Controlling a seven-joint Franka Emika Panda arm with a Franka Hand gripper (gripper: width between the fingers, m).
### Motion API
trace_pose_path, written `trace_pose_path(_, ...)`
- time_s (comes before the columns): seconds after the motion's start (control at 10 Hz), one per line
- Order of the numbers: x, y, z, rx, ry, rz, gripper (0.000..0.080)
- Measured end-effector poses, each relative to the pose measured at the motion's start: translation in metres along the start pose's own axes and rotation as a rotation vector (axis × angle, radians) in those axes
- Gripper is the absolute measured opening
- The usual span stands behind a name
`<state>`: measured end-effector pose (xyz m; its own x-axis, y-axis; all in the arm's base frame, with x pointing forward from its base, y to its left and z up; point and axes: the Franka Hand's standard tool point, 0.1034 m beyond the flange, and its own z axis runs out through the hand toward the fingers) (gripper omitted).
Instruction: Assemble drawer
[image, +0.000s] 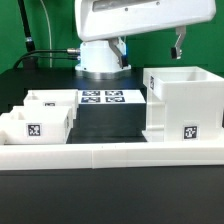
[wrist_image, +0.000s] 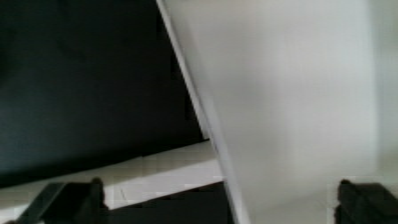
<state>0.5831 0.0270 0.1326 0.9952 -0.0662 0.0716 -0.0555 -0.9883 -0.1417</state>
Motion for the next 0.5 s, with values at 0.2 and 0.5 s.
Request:
trace_pose_path(0.2,-0.009,0.034,0.003,-0.028,-0.008,0.032,0.0649)
trace_pose_path(0.5,-0.018,0.083,0.014,-0.066,0.003,0.083,0.0649)
